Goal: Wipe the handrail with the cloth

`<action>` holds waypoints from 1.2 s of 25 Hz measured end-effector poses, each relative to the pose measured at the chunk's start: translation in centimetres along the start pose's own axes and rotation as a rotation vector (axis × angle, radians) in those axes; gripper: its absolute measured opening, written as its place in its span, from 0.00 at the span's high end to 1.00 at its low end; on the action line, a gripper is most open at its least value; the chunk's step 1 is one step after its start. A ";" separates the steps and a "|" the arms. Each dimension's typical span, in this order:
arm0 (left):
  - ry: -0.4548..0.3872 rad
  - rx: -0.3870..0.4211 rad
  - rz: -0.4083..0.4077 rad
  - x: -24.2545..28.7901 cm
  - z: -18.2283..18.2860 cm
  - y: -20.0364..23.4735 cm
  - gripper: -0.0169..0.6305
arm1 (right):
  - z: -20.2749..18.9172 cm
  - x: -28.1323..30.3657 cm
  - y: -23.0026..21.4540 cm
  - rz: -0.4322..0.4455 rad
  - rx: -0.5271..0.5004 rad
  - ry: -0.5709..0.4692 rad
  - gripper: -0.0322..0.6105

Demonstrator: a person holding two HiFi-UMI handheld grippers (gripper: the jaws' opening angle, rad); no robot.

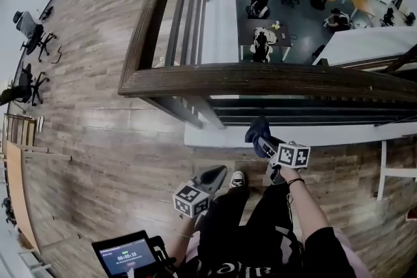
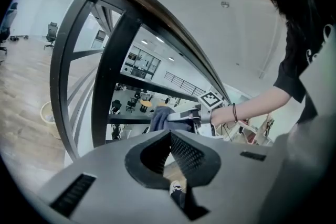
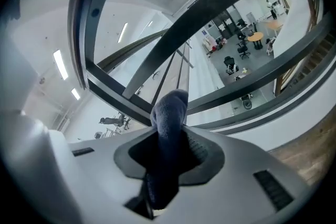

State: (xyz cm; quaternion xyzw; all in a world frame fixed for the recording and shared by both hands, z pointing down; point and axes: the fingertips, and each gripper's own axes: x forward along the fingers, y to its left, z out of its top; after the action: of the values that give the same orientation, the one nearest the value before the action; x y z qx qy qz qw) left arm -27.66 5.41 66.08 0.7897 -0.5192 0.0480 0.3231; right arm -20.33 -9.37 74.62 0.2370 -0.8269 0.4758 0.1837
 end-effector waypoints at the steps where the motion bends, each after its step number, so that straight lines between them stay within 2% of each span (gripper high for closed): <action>1: 0.007 -0.006 0.004 -0.2 -0.4 0.6 0.97 | -0.2 1.5 0.6 0.006 -0.013 0.013 0.81; 4: 0.014 -0.012 0.005 -0.4 -1.8 2.2 0.97 | -0.6 5.5 2.3 0.030 -0.038 0.047 0.81; 10: -0.001 -0.047 0.017 -1.0 -2.3 3.4 0.97 | -1.7 11.7 5.3 0.101 -0.077 0.119 0.81; 15: 0.035 -0.078 0.023 -1.9 -4.1 3.8 0.97 | -2.5 15.0 4.8 0.091 -0.115 0.173 0.81; 21: 0.040 -0.083 0.052 -2.4 -5.7 4.6 0.97 | -2.1 15.3 2.5 0.063 -0.078 0.173 0.81; 25: 0.046 -0.102 0.031 -1.0 -5.0 3.6 0.97 | -1.5 13.4 -0.1 0.026 -0.058 0.167 0.81; 30: 0.053 -0.064 -0.011 2.1 -3.9 2.0 0.97 | 0.0 10.6 -3.9 -0.015 -0.018 0.132 0.81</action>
State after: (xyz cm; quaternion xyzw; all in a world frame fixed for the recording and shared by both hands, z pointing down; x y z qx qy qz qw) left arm -27.39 5.37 70.94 0.7803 -0.5074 0.0506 0.3622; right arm -26.83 -13.40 83.00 0.2098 -0.8154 0.4815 0.2434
